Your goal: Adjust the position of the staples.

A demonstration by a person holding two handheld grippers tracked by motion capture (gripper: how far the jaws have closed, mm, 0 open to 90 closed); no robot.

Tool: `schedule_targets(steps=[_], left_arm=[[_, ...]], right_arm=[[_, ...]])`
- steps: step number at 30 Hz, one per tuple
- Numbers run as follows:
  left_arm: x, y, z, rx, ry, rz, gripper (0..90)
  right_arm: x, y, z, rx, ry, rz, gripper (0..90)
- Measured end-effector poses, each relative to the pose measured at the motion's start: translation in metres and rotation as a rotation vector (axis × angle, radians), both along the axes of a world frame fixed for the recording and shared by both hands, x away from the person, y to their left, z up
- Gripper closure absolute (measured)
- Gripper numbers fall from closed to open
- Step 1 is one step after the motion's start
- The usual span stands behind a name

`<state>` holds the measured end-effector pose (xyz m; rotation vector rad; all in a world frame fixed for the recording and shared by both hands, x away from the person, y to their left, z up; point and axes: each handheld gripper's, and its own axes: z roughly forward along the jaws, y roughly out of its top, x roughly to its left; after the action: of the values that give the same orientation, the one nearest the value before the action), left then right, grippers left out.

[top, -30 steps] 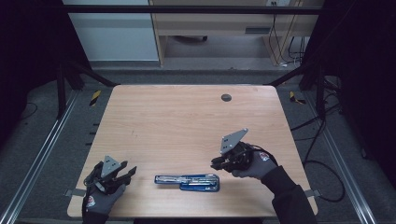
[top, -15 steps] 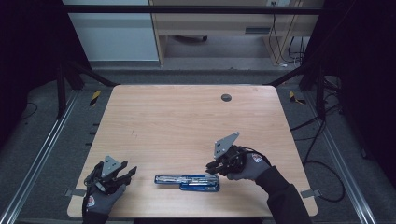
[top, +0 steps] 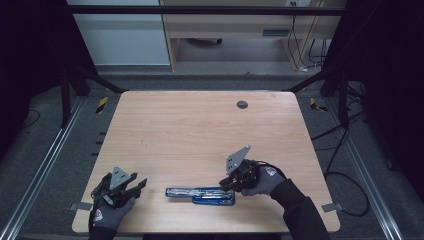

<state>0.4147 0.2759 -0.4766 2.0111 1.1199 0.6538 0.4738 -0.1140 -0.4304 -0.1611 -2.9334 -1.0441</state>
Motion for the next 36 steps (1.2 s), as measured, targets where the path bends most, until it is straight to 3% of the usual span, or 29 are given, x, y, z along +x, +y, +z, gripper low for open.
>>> schedule_targets(steps=[20, 36], left_arm=[[0.000, 0.000, 0.000, 0.001, 0.000, -0.001, 55.6], [0.000, 0.000, 0.000, 0.000, -0.001, 0.000, 55.6]], right_arm=[[0.002, 0.001, -0.011, -0.050, 0.018, 0.019, 78.7], [0.002, 0.001, -0.016, -0.062, 0.026, 0.019, 78.7]])
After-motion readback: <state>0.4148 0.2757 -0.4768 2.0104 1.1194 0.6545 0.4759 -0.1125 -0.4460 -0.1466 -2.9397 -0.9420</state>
